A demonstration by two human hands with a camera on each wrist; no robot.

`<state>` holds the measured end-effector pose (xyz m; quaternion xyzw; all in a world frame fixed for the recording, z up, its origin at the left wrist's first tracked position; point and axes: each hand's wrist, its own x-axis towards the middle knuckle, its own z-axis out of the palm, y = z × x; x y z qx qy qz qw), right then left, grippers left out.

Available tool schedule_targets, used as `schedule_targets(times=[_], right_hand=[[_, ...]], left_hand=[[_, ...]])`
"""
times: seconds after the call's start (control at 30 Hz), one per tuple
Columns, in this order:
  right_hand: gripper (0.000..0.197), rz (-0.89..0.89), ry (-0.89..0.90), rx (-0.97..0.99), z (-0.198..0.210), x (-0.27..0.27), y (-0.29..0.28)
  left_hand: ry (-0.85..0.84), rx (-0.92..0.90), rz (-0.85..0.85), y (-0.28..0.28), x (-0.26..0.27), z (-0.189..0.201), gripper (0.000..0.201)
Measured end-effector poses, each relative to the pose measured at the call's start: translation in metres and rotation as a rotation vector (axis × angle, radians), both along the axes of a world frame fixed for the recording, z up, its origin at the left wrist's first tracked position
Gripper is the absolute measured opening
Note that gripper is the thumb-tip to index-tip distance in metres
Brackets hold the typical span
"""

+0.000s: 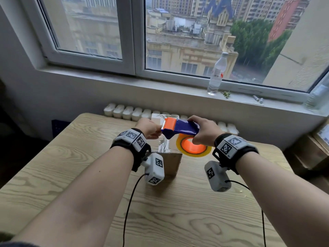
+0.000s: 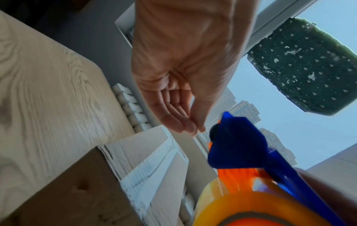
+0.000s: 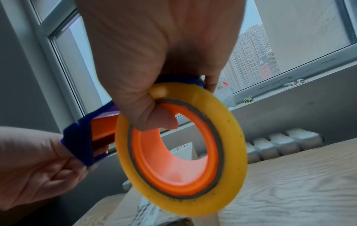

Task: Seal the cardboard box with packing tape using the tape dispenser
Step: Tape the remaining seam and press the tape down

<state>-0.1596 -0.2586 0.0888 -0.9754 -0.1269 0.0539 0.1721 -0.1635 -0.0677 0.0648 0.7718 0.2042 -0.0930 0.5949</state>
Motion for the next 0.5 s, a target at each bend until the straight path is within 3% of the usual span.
schedule_targets(times=[0.1,0.23,0.4,0.5], right_hand=[[0.07,0.066,0.014,0.014,0.009,0.003,0.01],[0.076,0.129,0.036,-0.078,0.012,0.006,0.01],[0.072,0.187,0.054,-0.263,0.003,-0.002,0.006],[0.069,0.21,0.067,-0.275,-0.005,-0.003,0.015]], left_hand=[[0.009,0.042,0.027,0.012,-0.004,-0.006,0.017],[0.038,0.052,0.097,0.036,-0.017,-0.018,0.026],[0.118,0.1,0.156,0.057,-0.034,-0.043,0.027],[0.12,0.118,0.196,0.056,-0.034,-0.054,0.02]])
